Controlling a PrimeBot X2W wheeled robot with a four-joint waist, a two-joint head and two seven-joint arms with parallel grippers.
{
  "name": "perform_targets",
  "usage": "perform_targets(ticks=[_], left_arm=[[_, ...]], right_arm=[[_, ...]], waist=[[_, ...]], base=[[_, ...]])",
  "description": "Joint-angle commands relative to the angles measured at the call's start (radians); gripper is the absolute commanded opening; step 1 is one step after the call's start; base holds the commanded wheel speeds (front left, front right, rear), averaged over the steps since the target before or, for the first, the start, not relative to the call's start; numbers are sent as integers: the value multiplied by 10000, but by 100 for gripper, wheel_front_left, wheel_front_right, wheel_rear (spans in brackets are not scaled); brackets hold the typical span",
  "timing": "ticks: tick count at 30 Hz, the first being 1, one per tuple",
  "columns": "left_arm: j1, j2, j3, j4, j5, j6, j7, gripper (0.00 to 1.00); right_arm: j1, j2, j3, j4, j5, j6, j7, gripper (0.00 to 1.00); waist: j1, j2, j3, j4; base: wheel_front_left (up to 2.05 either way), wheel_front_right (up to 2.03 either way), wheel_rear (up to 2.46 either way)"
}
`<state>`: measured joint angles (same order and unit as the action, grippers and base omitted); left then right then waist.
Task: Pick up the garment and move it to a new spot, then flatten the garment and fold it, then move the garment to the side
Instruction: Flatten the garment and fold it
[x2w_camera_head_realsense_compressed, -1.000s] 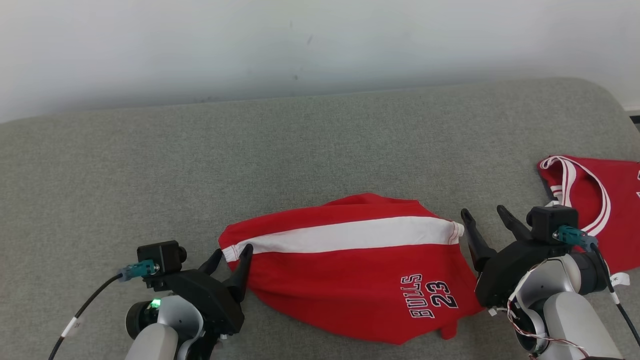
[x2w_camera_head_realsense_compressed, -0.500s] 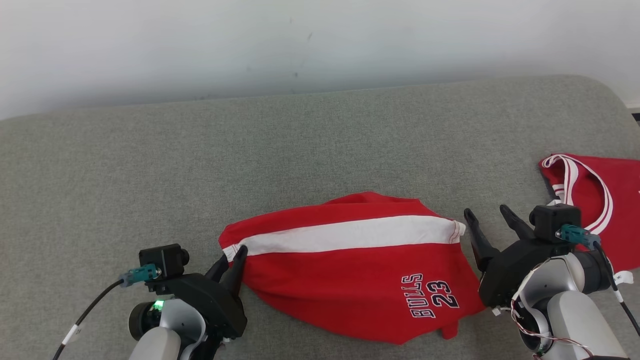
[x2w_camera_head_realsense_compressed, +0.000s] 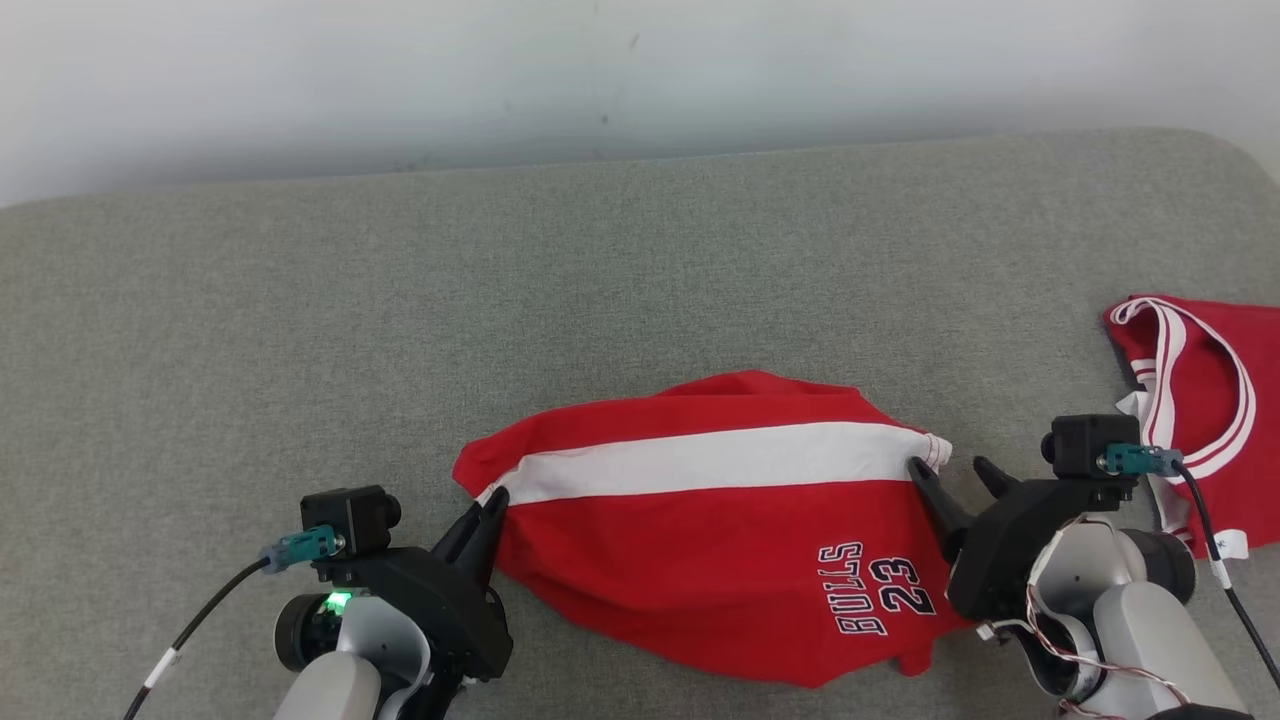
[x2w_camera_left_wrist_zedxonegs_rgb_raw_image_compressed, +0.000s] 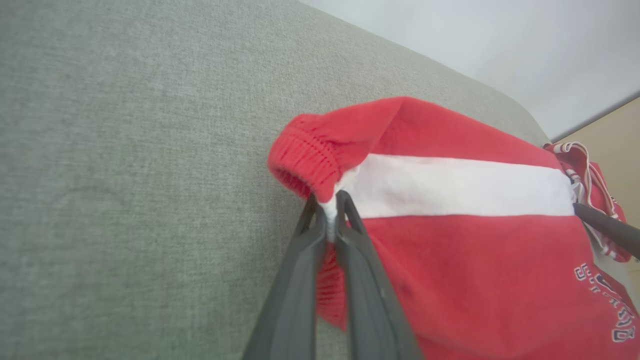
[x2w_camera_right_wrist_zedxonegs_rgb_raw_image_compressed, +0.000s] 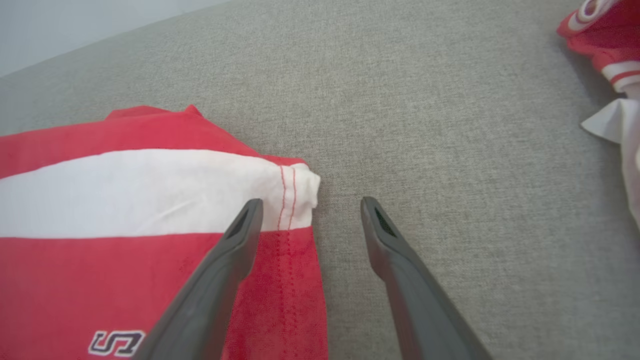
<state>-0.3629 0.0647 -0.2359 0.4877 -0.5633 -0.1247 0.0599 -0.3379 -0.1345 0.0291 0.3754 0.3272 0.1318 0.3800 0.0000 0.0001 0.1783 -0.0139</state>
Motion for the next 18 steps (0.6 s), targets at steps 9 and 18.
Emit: perform_targets(ticks=[9, 18], left_arm=[[-198, 33, -217, 144, -178, -56, -106, 0], [-317, 146, -383, 165, -249, -49, -72, 0]], right_arm=[[-362, 384, -210, 90, 884, -21, 873, 100], [-755, 509, -165, 244, 1156, -21, 1662, 100]], waist=[[0, -1, 90, 37], [0, -1, 166, 68]], base=[[0, 0, 0], [0, 0, 0]])
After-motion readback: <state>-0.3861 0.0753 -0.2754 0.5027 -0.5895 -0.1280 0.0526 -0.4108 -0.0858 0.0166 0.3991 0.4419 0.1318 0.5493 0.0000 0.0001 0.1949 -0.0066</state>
